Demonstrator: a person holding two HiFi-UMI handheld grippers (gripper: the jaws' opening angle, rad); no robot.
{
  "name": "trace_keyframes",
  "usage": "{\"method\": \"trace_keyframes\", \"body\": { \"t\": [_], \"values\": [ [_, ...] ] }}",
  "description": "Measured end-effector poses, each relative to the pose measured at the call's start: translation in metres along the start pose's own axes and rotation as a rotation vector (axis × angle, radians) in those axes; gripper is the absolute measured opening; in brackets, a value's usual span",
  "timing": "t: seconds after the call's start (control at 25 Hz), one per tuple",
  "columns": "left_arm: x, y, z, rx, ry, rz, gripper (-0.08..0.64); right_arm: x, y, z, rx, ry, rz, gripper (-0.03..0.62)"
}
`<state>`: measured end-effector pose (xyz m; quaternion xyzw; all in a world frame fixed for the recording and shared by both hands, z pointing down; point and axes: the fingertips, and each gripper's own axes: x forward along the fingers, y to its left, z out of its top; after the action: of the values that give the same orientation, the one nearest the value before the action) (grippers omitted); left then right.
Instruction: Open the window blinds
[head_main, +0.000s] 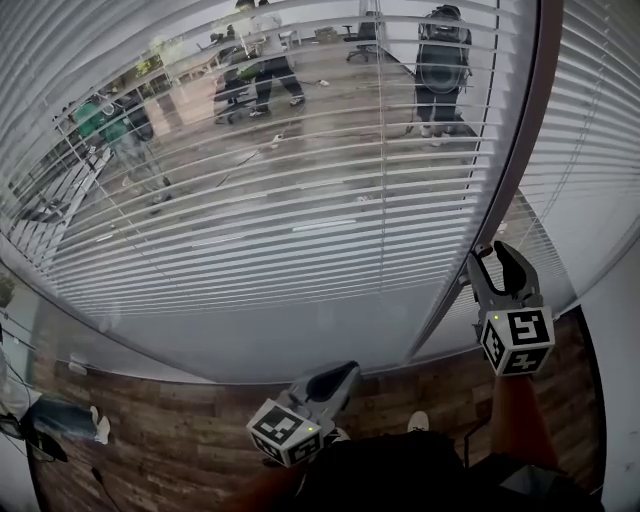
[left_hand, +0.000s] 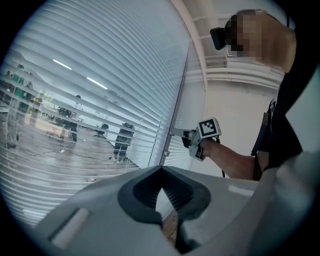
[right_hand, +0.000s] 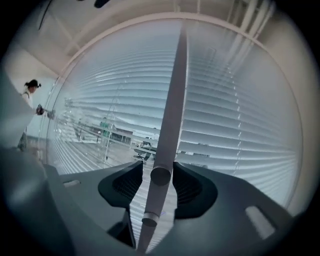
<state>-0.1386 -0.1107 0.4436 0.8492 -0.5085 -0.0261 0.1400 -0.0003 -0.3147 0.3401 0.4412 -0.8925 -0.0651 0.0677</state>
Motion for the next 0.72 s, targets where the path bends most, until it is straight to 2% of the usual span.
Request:
{"method": "trace_keyframes", "body": {
  "t": [0.16, 0.28, 0.4, 0.72],
  "values": [
    [-0.001, 0.000, 0.001, -0.001, -0.003, 0.007, 0.000, 0.001, -0.004, -0.004, 0.239, 0.003, 0.051, 0.193],
    [0.001, -0.003, 0.000, 0.000, -0.003, 0.006, 0.000, 0.000, -0.011, -0.010, 0.336, 0.009, 0.066, 0.166],
    [0.001, -0.003, -0.001, -0.004, -0.002, 0.007, 0.000, 0.002, -0.012, -0.014, 0.354, 0.015, 0.067, 0.161],
    [-0.001, 0.001, 0.003, 0.002, -0.003, 0.013, 0.000, 0.005, -0.007, -0.014, 0.325, 0.020, 0.083, 0.152]
  ]
}}
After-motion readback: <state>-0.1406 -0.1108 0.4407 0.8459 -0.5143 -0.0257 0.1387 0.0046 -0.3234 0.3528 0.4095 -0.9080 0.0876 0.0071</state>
